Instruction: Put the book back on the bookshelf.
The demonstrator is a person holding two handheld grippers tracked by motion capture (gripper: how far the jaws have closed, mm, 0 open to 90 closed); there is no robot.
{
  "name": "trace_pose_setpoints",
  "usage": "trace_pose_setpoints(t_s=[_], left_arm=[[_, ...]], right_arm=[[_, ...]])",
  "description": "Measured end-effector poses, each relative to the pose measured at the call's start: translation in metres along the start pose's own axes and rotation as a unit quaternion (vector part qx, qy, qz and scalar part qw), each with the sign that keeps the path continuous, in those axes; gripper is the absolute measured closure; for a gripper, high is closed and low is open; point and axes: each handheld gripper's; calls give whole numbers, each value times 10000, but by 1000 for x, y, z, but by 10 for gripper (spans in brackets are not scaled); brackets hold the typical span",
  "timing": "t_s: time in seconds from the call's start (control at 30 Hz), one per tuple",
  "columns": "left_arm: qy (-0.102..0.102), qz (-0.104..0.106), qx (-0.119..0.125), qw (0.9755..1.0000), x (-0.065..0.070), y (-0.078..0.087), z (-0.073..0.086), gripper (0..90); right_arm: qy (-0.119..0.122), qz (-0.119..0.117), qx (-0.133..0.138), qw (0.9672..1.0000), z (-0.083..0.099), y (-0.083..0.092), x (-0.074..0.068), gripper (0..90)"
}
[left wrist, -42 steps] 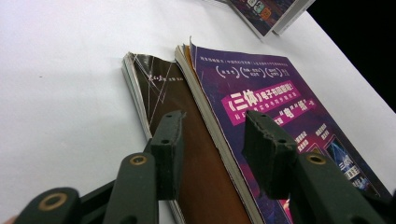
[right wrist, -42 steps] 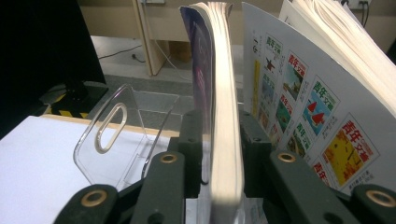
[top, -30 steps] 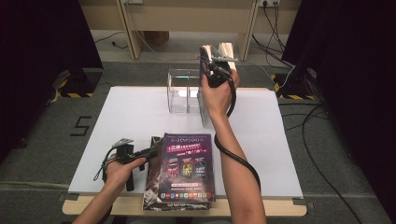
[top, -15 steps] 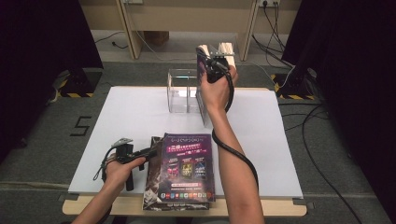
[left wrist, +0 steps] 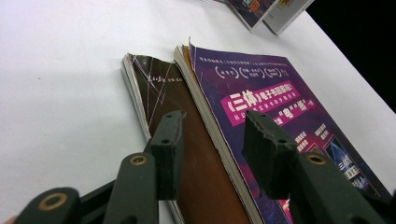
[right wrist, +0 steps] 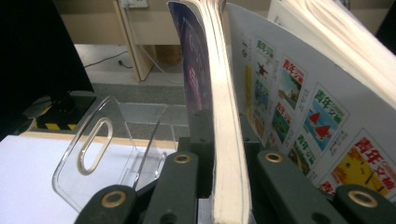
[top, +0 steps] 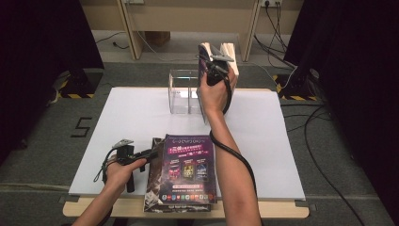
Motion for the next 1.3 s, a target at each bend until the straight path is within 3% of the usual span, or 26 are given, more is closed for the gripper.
trace_pose_setpoints(t_s=[0.33,0.47,0.73,0.97,1.3], left_arm=[[2,1,-5,10000,0,0,0,574],[1,2,-14,10000,0,-1,1,575],[-22,11,-32,10000,2,-2,2,573],[-38,22,-21,10000,3,-1,2,572],[-60,30,-1,10000,5,-1,2,572]], right_arm=[[-22,111,33,9999,-1,-5,1,822],[98,95,73,9999,0,-4,0,752],[117,-68,1,9999,2,5,1,661],[224,-70,88,9997,9,15,-1,652],[138,-134,106,9998,13,25,5,649]])
Point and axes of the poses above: each handheld gripper's, and its own axes: y roughly backward along the jaws, z roughly out of its underside, x roughly to its right, and after that the axes turned 3 degrees about x, right-handed
